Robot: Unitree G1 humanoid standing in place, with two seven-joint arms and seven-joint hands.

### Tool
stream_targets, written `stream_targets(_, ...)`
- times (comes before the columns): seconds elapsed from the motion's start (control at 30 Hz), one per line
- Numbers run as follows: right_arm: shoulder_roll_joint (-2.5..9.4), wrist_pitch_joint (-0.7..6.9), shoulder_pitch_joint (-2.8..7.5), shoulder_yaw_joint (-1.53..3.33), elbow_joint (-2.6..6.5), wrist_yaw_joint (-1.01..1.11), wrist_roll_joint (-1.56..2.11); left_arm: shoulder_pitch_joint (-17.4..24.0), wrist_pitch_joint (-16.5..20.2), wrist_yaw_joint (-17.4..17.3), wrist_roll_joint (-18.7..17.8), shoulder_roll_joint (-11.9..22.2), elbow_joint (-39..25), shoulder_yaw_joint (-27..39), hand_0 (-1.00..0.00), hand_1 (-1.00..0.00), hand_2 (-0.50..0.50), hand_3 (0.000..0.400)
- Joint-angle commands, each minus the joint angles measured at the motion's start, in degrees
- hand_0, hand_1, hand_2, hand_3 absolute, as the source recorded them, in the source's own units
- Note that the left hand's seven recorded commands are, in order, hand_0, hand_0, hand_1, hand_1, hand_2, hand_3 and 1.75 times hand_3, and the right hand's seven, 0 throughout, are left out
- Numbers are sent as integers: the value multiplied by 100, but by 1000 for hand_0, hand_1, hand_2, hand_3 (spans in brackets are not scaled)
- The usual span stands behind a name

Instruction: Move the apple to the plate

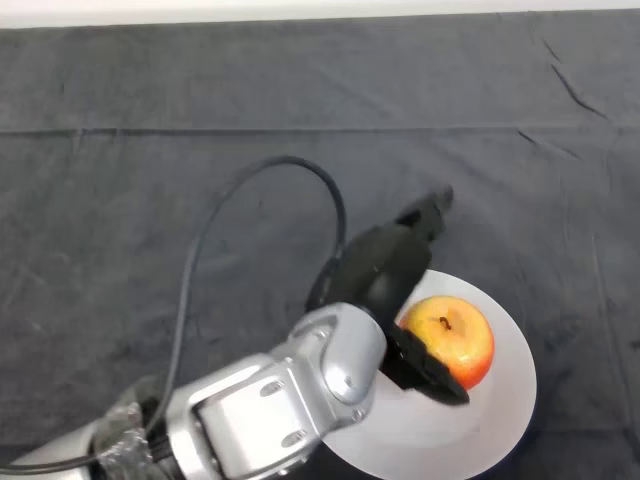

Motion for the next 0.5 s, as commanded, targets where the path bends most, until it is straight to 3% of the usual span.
stream_targets(0.03,-85,7,84,-71,-48,9,163,146,-109,149,233,201,-282,254,0,0,0,0)
stream_targets(0.5,-78,5,89,-69,-61,7,160,1541,-863,710,872,1040,-1300,2012,0,0,0,0)
